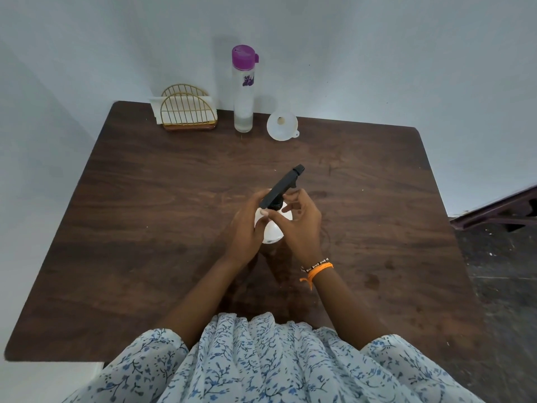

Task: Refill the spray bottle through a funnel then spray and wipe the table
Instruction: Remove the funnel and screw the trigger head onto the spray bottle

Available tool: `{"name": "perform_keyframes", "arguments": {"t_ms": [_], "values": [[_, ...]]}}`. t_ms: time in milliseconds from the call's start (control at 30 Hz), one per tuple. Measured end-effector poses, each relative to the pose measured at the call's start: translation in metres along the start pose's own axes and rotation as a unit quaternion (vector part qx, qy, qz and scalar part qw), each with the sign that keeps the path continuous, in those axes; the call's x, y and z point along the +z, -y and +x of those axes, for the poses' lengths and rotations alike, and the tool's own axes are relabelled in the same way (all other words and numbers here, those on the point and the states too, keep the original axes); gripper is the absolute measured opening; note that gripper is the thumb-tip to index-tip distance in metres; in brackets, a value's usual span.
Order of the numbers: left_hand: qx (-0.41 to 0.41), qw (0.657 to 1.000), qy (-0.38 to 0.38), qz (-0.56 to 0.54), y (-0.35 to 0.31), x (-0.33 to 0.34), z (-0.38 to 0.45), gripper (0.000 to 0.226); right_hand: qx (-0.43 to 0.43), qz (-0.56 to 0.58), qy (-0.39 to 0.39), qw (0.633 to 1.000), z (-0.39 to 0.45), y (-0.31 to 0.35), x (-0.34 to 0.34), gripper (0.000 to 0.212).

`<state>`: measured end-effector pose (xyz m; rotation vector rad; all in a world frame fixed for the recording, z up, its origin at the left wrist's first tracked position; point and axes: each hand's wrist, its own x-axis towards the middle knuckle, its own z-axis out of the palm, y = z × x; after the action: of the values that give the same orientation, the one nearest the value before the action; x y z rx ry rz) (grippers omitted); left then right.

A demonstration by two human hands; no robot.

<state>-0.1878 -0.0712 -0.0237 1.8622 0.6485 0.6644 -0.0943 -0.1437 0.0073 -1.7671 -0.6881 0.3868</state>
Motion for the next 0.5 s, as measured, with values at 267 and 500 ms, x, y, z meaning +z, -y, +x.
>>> {"name": "perform_keyframes", "arguments": {"t_ms": [267, 500], "values": [[-0.043, 0.999, 0.01, -0.02, 0.006, 0.001, 0.003, 0.039, -0.06, -0.053, 0.061, 0.995, 0.003, -0.003, -0.004, 0.025], [-0.08, 0.996, 0.025, -0.014, 0.01, -0.001, 0.007, 0.031, 0.005, -0.015, -0.016, 1.0, 0.003, 0.003, 0.006, 0.034]]}}
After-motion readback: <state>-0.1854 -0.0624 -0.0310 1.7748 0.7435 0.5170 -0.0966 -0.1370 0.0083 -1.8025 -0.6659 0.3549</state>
